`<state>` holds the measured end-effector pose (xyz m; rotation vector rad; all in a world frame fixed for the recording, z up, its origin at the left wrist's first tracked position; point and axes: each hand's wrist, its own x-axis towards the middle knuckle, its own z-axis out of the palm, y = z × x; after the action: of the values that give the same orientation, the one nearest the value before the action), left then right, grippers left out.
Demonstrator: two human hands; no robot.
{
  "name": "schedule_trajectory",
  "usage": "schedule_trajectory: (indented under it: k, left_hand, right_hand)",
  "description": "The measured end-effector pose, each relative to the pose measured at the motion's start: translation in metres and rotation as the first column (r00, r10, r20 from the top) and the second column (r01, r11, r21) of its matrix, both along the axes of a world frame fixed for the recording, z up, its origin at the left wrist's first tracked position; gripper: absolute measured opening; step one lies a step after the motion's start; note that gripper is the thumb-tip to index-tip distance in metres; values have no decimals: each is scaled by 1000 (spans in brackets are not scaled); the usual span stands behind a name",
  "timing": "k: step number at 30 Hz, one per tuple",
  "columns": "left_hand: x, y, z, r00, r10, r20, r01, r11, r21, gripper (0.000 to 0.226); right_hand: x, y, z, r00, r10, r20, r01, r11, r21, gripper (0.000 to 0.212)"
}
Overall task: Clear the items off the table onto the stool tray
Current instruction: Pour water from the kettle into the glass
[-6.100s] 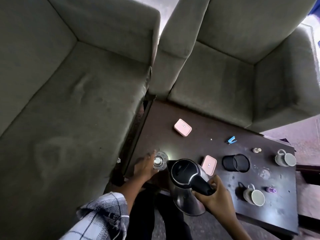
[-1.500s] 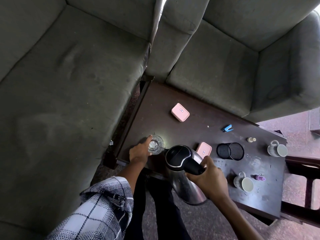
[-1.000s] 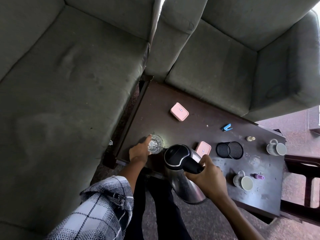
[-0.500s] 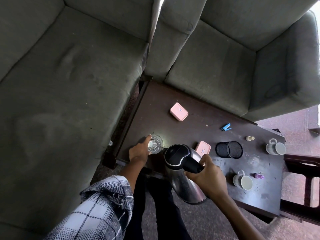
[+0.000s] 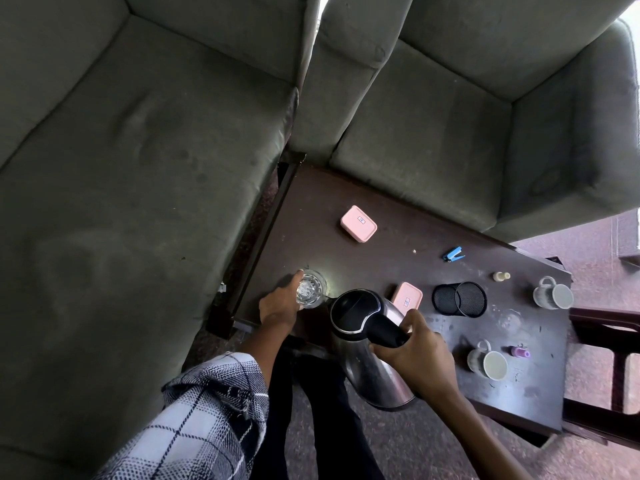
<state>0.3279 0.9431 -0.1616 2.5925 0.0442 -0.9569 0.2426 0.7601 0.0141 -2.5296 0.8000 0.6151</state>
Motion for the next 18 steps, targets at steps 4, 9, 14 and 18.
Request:
schedule_trajectory:
  k: [4, 9, 14, 18]
  left_hand:
    - [0, 0, 0, 1000, -14, 8, 14, 1000, 12, 66]
    - [0, 1, 0, 1000, -22, 9, 22, 1000, 21, 69]
    - [-1, 0, 1, 1000, -18, 4, 18, 1000, 20, 69]
    - [-1, 0, 3, 1000, -20, -1, 20, 1000, 20, 69]
  right_hand:
    - [0, 0, 0, 1000, 2, -6, -2, 1000, -5, 52]
    - [0, 0, 2, 1000, -8, -12, 8, 1000, -7, 51]
    - [1, 0, 2, 1000, -8, -16, 8, 1000, -13, 52]
    - [0, 1, 1, 1000, -6, -16, 6, 1000, -15, 52]
